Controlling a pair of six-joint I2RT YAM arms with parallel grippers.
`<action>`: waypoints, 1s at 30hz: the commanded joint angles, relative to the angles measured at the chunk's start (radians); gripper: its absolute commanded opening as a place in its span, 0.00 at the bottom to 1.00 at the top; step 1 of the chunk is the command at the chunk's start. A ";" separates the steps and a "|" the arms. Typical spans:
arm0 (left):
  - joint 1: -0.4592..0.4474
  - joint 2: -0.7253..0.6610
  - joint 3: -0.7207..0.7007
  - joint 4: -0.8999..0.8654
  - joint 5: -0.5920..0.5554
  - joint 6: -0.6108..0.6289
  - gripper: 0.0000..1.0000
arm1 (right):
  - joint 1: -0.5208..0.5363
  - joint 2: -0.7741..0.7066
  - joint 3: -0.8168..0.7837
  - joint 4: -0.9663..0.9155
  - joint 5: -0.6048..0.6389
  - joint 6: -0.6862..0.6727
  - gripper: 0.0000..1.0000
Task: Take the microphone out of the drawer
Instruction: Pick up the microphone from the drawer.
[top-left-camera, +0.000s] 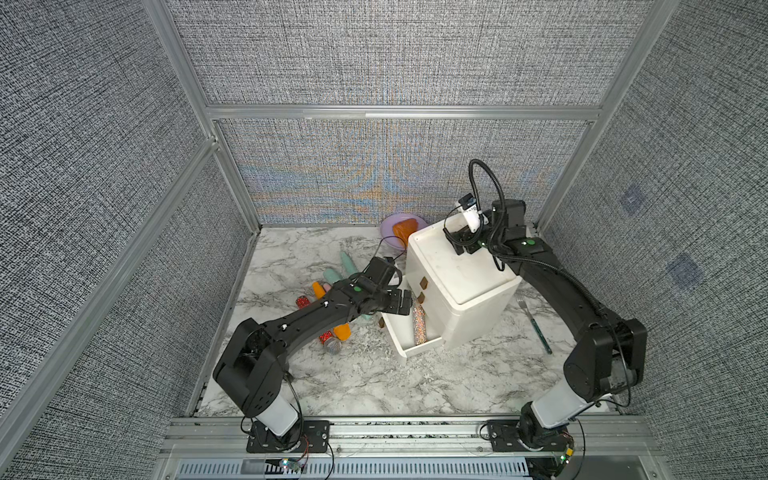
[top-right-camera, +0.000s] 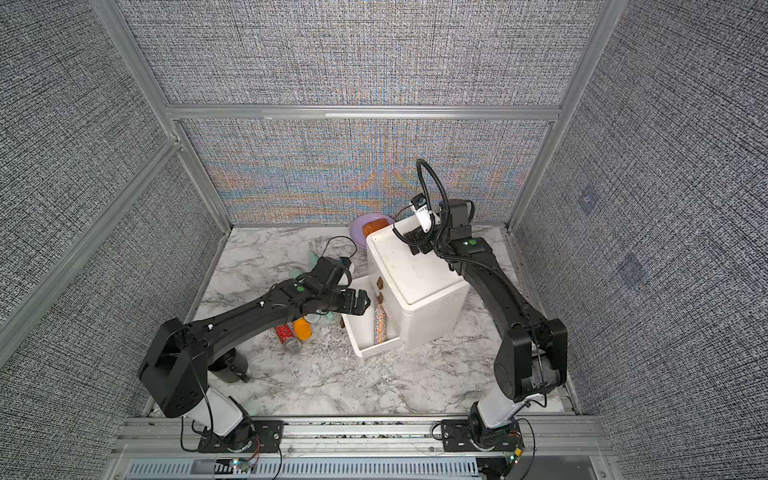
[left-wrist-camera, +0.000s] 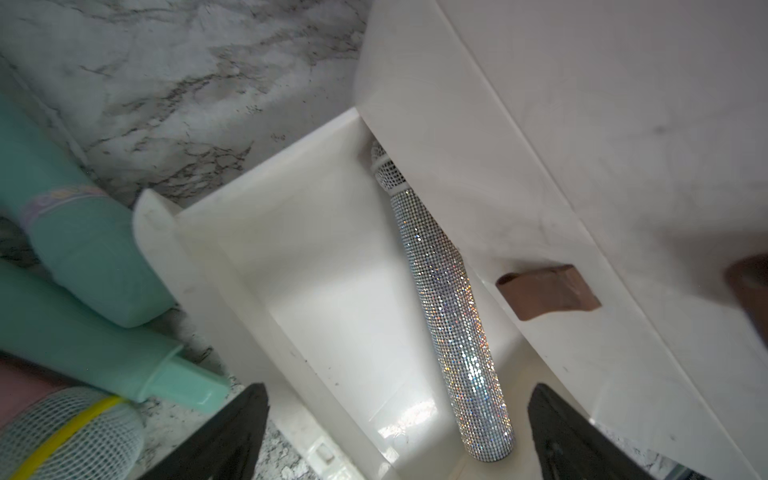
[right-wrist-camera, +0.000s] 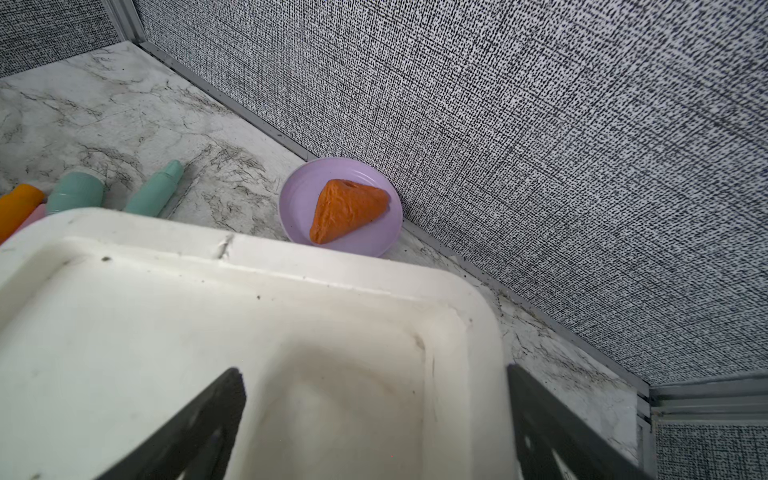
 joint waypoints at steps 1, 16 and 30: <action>-0.028 0.029 0.017 0.035 -0.024 -0.007 0.97 | 0.003 0.024 -0.020 -0.204 -0.029 0.021 0.98; -0.121 0.128 -0.014 0.144 -0.046 -0.038 0.76 | 0.002 0.031 -0.020 -0.203 -0.027 0.023 0.98; -0.165 0.210 -0.023 0.202 -0.126 -0.103 0.71 | 0.001 0.026 -0.024 -0.204 -0.025 0.022 0.98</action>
